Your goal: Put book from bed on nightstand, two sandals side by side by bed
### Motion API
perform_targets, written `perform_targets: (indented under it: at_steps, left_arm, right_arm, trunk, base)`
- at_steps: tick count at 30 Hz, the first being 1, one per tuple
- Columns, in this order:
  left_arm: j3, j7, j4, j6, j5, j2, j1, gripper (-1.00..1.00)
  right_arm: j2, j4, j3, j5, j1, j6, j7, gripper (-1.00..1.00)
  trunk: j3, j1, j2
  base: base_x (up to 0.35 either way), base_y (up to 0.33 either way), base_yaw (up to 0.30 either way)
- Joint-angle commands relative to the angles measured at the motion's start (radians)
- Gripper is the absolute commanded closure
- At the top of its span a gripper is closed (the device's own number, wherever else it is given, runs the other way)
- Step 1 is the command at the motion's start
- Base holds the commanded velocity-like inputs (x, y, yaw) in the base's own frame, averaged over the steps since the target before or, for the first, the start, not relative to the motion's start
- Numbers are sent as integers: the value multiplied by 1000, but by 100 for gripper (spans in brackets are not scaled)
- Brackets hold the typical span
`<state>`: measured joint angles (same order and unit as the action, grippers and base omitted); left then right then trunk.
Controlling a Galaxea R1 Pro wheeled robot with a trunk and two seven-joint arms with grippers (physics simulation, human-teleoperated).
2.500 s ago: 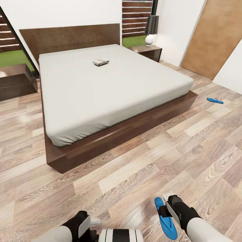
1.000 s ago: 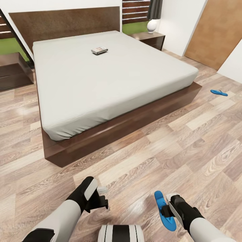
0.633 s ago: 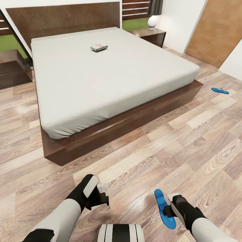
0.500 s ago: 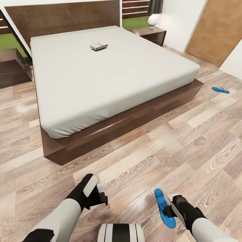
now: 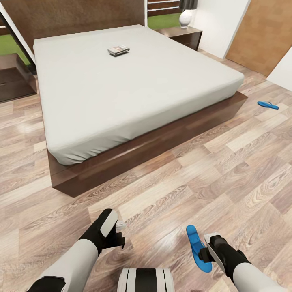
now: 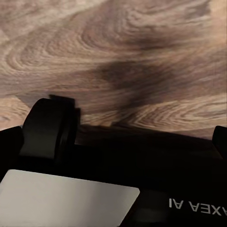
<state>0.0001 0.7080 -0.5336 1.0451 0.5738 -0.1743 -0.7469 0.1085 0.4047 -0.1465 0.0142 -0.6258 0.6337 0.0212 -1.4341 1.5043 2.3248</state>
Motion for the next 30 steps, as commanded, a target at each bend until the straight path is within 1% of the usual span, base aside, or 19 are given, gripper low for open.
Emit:
perform_targets:
  at_steps: [1,17,30]
  left_arm:
    - [0,10,-1,2,9,0,0,-100]
    - [-1,33,-4,2,9,0,0,-100]
    - [-3,38,-5,2,9,0,0,-100]
  right_arm:
    - [1,2,-6,1,0,6,1,-100]
    - [2,6,-4,0,0,6,6,-100]
    - [2,9,0,0,-1,5,4,-100]
  trunk:
    - [-2,0,0]
    - [-28,0,0]
    - [-49,0,0]
  base:
    - [0,0,0]
    - [0,0,0]
    - [0,0,0]
